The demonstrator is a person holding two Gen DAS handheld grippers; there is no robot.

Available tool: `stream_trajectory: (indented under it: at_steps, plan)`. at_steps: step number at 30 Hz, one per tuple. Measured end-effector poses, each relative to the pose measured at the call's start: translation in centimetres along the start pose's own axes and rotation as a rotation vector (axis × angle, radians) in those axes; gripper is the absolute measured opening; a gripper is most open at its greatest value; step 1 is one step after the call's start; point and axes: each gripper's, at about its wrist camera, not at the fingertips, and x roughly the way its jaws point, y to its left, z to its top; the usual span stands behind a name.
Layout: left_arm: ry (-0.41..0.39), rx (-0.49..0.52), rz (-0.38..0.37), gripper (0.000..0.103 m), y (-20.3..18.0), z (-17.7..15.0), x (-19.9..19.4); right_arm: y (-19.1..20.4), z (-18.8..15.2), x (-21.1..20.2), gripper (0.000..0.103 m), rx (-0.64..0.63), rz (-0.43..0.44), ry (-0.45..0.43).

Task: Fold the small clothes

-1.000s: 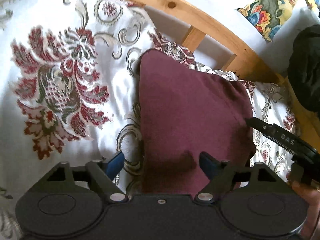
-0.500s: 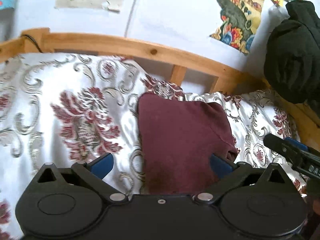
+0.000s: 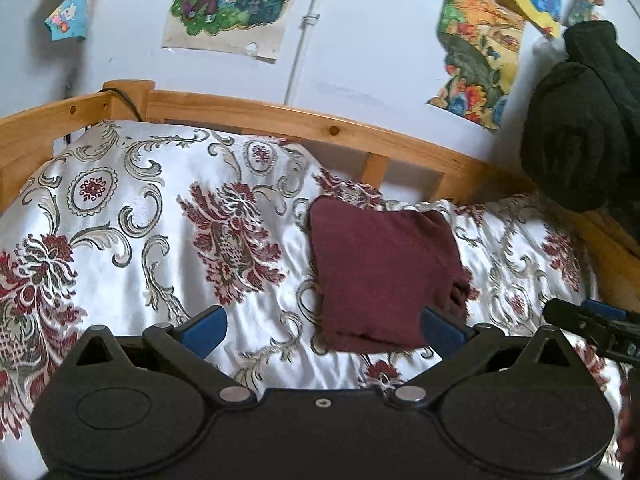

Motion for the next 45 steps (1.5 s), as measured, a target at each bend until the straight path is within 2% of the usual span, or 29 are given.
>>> stream_trajectory:
  at_steps: [5, 9, 24, 45]
  plan:
    - [0.006, 0.073, -0.017, 0.102, -1.1, -1.3, -0.8, -0.1, -0.3, -0.9, 0.103, 0.007, -0.022, 0.018]
    - [0.01, 0.095, -0.022, 0.102, -1.4, -1.6, -0.8, -0.3, -0.4, -1.0, 0.103, 0.011, -0.046, 0.034]
    - [0.026, 0.08, -0.008, 0.102, -1.0, -1.6, -0.5, -0.1, -0.6, -0.7, 0.103, 0.018, -0.052, 0.073]
    - [0.025, 0.089, -0.003, 0.102, -1.0, -1.6, -0.5, -0.4, -0.8, -0.8, 0.103, 0.029, -0.057, 0.072]
